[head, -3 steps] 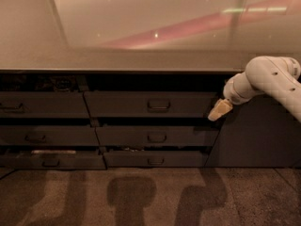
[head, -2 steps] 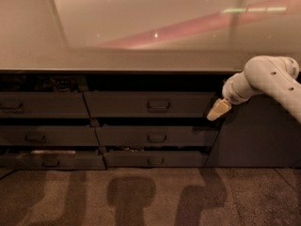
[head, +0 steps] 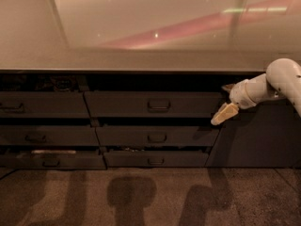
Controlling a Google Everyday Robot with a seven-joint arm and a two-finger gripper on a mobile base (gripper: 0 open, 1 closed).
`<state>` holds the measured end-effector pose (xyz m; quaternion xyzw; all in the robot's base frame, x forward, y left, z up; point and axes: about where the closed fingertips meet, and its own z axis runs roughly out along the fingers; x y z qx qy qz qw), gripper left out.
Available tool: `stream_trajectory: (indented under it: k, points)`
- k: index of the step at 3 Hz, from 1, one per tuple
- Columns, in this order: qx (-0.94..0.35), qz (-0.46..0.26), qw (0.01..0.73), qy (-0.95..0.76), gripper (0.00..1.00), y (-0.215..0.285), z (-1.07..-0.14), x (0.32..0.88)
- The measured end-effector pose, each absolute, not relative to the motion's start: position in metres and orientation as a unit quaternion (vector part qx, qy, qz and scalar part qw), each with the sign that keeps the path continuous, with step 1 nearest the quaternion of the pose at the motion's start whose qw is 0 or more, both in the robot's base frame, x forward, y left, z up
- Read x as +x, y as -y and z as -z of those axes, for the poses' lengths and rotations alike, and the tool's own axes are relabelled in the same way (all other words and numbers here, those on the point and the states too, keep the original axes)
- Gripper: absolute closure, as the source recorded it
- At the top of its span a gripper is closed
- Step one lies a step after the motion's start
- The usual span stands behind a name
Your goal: Open top drawer
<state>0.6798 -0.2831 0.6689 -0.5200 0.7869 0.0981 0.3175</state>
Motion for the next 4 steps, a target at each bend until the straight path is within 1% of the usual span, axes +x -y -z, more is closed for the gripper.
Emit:
stream_trajectory:
  k: [1,2,3,4]
  points:
    - [-0.552,-0.129,0.332,-0.753,0.0,0.289,-0.681,0.674]
    - [-0.559,-0.111,0.306,-0.763,0.0,0.281,-0.672,0.677]
    - [-0.571,-0.106,0.258,-0.772,0.0,0.267,-0.643,0.674]
    - [-0.572,-0.106,0.256,-0.772,0.0,0.266,-0.641,0.674]
